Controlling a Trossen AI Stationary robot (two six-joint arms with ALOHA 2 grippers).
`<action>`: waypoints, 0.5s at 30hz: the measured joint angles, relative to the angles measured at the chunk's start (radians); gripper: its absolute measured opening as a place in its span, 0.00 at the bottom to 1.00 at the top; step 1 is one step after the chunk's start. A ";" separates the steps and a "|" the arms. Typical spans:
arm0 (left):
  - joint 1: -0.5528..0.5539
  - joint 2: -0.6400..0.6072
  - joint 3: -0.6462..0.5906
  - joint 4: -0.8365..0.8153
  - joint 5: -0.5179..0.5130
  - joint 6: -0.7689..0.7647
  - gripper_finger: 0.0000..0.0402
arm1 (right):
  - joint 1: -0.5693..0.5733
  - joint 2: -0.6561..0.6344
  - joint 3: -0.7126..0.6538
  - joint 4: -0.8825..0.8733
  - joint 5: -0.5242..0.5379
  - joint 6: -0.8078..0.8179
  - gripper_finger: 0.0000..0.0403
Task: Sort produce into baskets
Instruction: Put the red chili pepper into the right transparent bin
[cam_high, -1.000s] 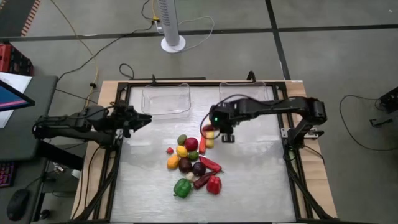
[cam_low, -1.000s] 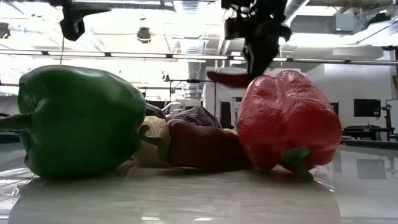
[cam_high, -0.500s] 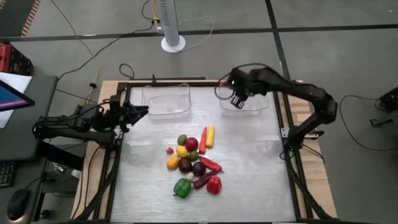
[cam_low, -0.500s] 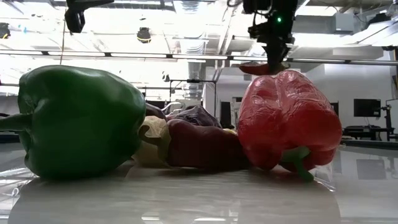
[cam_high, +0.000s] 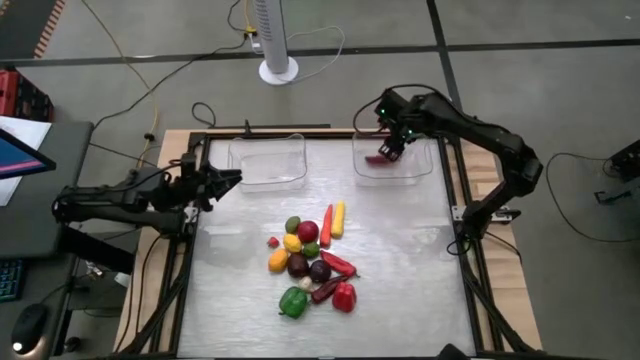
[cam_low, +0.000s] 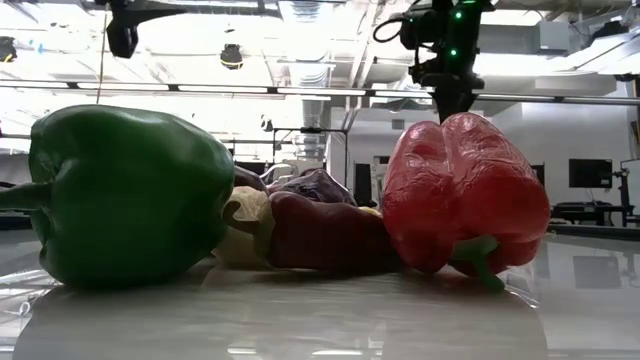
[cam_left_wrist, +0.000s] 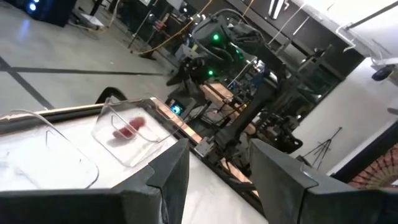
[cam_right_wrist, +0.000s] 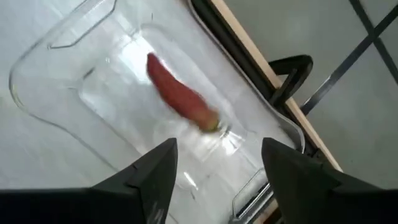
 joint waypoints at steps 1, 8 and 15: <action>0.000 0.005 0.000 0.000 0.000 -0.004 0.38 | 0.000 -0.002 0.000 0.006 -0.011 -0.007 0.66; 0.000 0.048 0.000 -0.001 -0.006 -0.012 0.38 | 0.114 -0.016 0.000 0.146 -0.181 -0.007 0.67; 0.000 0.060 0.000 0.000 -0.007 -0.034 0.38 | 0.285 0.010 0.001 0.315 -0.196 0.118 0.67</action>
